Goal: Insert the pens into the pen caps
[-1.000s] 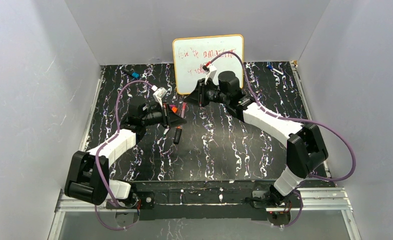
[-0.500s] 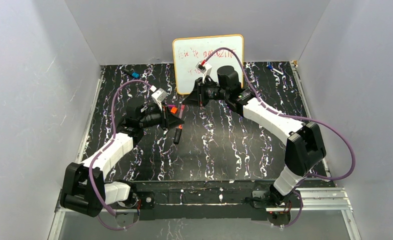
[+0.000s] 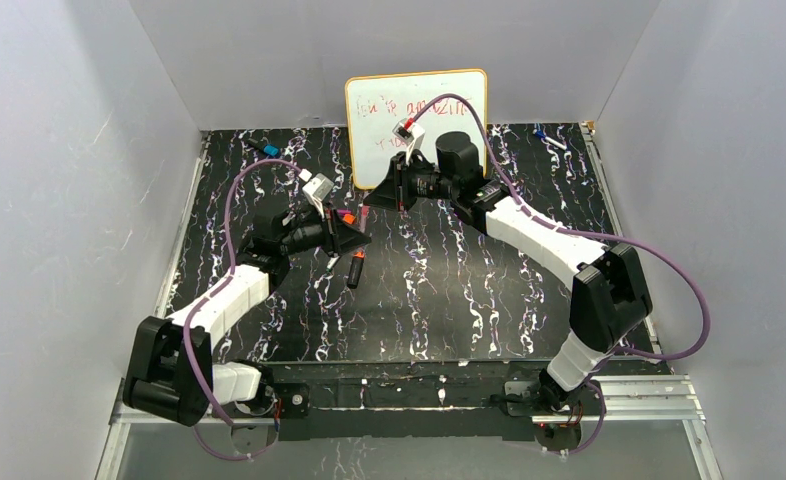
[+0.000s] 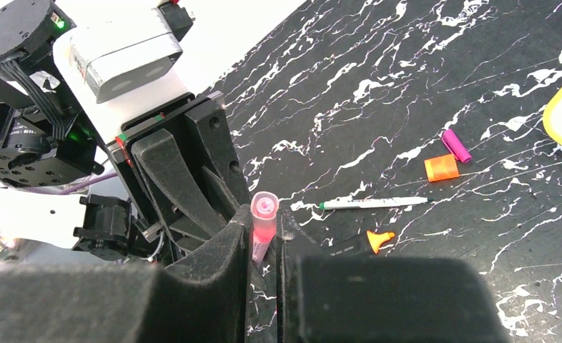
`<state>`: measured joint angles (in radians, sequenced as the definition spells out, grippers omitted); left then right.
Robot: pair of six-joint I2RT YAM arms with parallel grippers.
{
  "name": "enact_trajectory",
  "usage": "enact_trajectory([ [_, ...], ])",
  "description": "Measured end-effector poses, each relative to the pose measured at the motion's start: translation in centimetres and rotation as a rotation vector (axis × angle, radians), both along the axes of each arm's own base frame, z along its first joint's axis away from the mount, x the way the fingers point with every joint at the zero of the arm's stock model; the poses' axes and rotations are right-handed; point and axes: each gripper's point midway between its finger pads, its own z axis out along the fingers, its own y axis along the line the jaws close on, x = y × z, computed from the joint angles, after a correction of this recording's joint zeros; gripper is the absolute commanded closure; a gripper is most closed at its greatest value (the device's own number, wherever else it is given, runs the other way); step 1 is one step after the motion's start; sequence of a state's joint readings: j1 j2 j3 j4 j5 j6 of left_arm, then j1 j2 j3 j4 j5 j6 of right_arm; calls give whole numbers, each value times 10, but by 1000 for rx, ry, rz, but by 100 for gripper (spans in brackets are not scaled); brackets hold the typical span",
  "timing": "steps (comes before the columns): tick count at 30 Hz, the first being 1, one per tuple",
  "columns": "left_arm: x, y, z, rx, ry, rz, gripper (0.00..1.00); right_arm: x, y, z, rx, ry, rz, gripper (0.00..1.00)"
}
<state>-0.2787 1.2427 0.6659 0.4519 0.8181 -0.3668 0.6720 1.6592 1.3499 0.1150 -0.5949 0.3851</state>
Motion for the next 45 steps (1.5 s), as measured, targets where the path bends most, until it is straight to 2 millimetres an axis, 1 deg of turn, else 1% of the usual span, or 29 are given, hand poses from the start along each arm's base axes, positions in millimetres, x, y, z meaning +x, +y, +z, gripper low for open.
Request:
enact_trajectory([
  [6, 2, -2, 0, -20, 10, -3, 100, 2, 0, -1, -6, -7, -13, 99],
  [12, 3, -1, -5, 5, -4, -2, 100, 1, 2, -5, -22, -24, 1, 99],
  [20, 9, 5, -16, 46, 17, 48, 100, 4, 12, -17, -52, -22, 33, 99],
  [22, 11, 6, -17, 49, 17, 59, 100, 3, 15, -20, -58, -18, 42, 99],
  [27, 12, 5, -14, 31, 30, 71, 100, 3, 18, -18, -52, -31, 46, 98],
  [31, 14, 5, -10, 15, 25, 76, 100, 4, 19, -14, -44, -43, 45, 83],
  [35, 14, 4, -8, 9, 20, 76, 100, 5, 20, -12, -43, -51, 43, 74],
  [37, 15, 4, -6, 5, 16, 76, 100, 5, 20, -13, -49, -52, 37, 64],
  [39, 22, 6, 1, -6, -21, 97, 100, -5, 20, -23, -77, -14, 51, 55],
  [40, 27, 9, 7, -13, -47, 117, 100, -16, 21, -34, -102, 25, 67, 50],
  [41, 29, 11, 9, -15, -51, 119, 100, -21, 22, -43, -120, 34, 59, 46],
  [43, 30, 14, 6, -10, -41, 130, 100, -26, 21, -52, -130, 47, 45, 41],
  [45, 33, 15, 11, -16, -65, 138, 100, -40, 17, -64, -147, 93, 42, 39],
])
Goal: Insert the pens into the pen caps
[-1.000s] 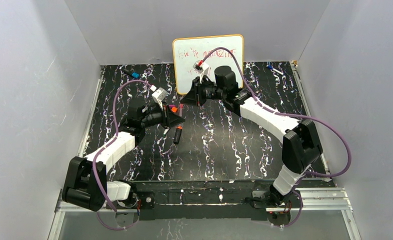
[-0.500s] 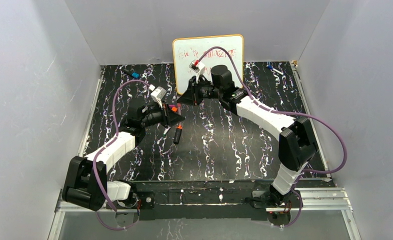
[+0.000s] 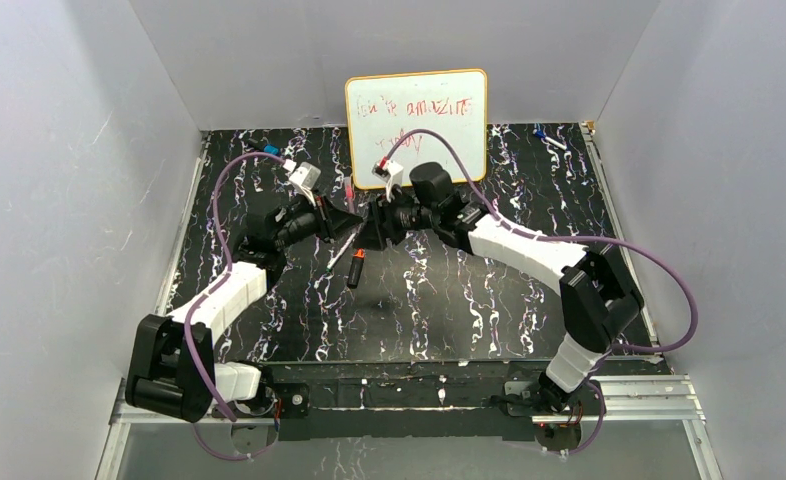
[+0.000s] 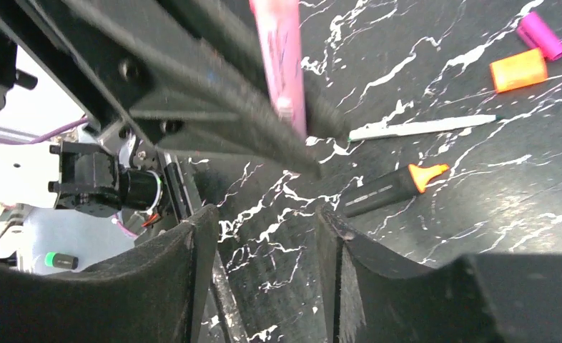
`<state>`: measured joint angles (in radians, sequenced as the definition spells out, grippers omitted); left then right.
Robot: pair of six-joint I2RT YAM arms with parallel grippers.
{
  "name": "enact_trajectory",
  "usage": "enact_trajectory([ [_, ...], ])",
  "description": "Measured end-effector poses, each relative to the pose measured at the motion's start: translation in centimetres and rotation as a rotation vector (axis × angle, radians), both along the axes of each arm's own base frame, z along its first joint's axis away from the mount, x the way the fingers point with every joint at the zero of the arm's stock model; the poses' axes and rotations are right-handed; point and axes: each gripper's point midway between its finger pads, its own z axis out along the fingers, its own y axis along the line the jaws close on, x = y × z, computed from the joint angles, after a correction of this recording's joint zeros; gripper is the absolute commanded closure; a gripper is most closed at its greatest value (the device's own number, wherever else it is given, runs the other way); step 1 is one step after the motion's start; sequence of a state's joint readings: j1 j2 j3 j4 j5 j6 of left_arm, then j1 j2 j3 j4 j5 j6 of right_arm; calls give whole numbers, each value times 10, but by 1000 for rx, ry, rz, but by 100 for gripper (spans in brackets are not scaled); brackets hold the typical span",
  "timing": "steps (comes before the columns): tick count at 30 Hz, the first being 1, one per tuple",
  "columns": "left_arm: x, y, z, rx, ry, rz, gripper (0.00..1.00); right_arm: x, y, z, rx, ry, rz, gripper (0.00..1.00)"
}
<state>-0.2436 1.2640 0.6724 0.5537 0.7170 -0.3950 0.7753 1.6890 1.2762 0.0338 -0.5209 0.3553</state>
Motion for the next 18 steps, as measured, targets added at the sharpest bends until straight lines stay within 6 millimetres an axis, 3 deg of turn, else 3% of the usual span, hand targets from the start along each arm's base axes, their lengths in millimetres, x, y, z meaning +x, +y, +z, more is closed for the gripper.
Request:
enact_trajectory([
  [4, 2, -1, 10, -19, -35, -5, 100, -8, 2, -5, 20, 22, -9, 37],
  [8, -1, -6, 13, -44, -37, -48, 100, 4, 5, 10, 86, -32, -42, 34],
  [11, -4, -10, 11, -57, -20, -87, 100, 11, -5, 27, 149, -97, -73, 29],
  [18, -11, -17, 0, -78, 36, -160, 100, 26, -34, 79, 302, -260, -94, 29],
])
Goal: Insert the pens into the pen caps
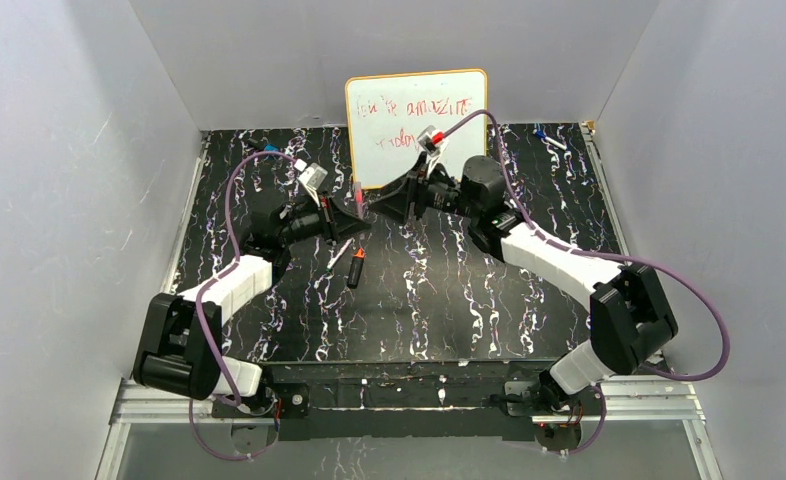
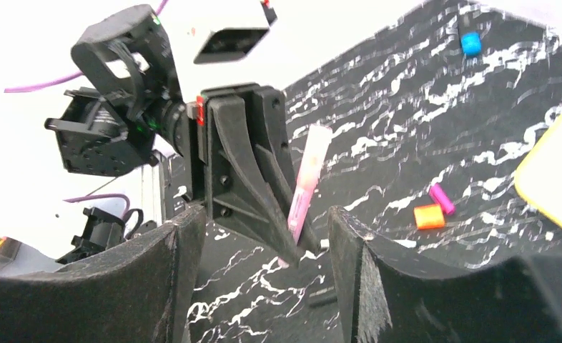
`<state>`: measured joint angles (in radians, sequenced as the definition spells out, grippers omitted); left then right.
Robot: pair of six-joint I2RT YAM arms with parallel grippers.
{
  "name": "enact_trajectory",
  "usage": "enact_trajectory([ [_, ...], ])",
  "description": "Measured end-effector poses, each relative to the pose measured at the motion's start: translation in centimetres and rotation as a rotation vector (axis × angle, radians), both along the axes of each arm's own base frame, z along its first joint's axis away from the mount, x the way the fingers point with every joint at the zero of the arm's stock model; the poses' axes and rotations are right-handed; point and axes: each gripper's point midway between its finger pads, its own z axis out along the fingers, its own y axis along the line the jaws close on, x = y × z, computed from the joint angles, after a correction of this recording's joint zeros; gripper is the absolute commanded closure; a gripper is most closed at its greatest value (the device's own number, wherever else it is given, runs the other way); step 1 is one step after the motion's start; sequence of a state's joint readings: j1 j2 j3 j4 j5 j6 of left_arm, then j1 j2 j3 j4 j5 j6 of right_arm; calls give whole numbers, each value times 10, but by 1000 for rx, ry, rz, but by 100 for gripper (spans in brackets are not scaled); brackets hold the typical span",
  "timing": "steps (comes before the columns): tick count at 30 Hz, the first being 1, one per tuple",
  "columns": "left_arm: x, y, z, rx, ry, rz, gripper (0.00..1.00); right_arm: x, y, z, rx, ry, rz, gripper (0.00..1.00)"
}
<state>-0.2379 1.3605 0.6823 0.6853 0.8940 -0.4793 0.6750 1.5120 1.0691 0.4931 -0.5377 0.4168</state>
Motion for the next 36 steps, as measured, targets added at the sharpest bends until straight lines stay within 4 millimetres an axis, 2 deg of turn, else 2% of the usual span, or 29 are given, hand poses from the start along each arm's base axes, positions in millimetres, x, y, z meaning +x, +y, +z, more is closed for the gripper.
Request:
enact_trajectory([
  [2, -2, -2, 1, -9, 2, -22, 100, 2, -4, 13, 43, -38, 22, 30],
  [6, -7, -5, 5, -31, -3, -64, 100, -3, -2, 27, 103, -69, 87, 30],
  [11, -15, -10, 9, -45, -10, -109, 100, -4, 6, 19, 123, -52, 135, 30],
  [16, -21, -15, 10, -51, -9, -145, 100, 4, 13, 12, 123, -42, 143, 30],
  [24, -26, -18, 11, -53, -10, -169, 100, 13, 19, 30, 155, -94, 141, 31],
  [28, -27, -19, 11, -53, -10, -171, 100, 17, 22, 30, 160, -101, 142, 36],
  [36, -27, -19, 11, -53, -10, -172, 100, 19, 25, 23, 153, -82, 149, 54],
])
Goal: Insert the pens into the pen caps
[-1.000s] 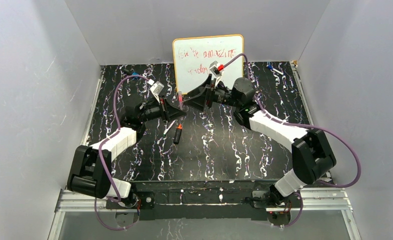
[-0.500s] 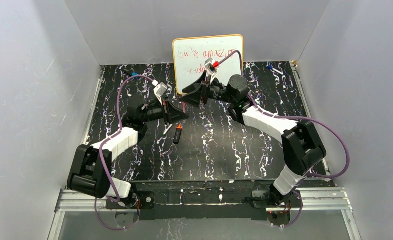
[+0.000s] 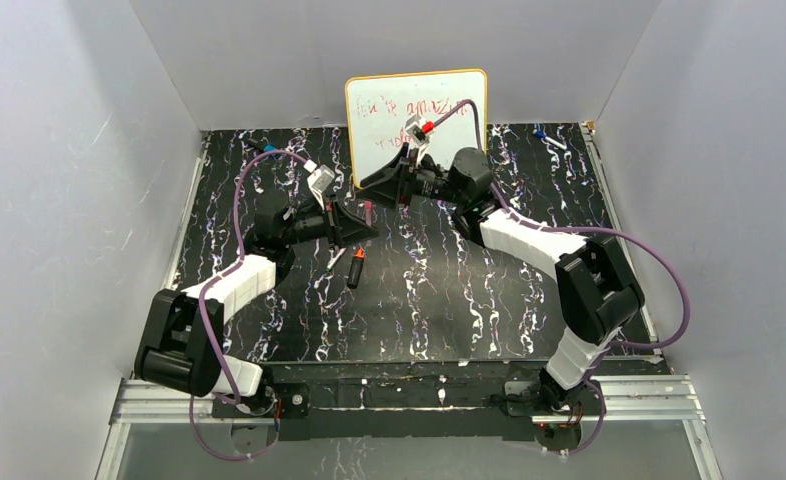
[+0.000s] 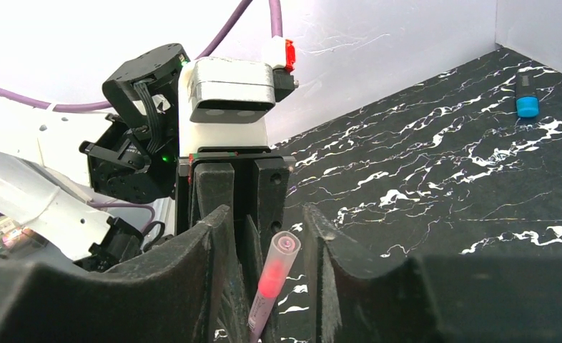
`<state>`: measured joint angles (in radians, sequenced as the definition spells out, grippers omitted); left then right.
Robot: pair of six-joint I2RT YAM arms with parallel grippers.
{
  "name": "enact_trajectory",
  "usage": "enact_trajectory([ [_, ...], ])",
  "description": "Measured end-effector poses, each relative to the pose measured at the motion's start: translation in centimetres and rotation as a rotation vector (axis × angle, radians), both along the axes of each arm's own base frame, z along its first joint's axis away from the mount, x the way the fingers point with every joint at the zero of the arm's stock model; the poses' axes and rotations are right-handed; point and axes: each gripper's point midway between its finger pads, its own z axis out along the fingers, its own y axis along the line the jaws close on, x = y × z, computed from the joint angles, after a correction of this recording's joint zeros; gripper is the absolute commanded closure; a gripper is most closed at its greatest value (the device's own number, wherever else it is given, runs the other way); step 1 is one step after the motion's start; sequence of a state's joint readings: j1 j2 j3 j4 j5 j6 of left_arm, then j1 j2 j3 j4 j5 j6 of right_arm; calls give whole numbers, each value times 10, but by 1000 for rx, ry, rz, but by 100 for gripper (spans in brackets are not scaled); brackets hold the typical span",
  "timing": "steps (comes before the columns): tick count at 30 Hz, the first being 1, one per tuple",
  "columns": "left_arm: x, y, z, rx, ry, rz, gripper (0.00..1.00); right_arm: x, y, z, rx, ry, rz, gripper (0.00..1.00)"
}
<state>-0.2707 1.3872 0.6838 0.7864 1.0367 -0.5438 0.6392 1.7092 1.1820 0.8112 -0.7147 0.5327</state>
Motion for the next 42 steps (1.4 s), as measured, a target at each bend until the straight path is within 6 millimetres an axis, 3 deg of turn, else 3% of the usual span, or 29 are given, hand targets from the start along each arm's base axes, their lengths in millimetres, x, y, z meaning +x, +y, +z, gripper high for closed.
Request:
enact_trajectory([
  [7, 0, 0, 1, -2, -7, -4, 100, 3, 3, 2, 4, 9, 6, 75],
  [11, -1, 0, 0, -1, -2, -4, 100, 6, 5, -1, 2, 19, 8, 82],
  [15, -1, 0, 0, -1, -1, -4, 100, 6, 5, -2, 1, 21, 9, 98],
  [25, 1, 0, 3, 0, 1, -3, 100, 7, 5, -2, 1, 19, 13, 99],
  [34, 14, -2, 13, 3, 2, -21, 100, 16, 0, 6, 29, -11, -27, 99],
  [42, 19, 6, 18, 8, -5, -28, 100, 19, 0, 9, 54, -31, -59, 99],
])
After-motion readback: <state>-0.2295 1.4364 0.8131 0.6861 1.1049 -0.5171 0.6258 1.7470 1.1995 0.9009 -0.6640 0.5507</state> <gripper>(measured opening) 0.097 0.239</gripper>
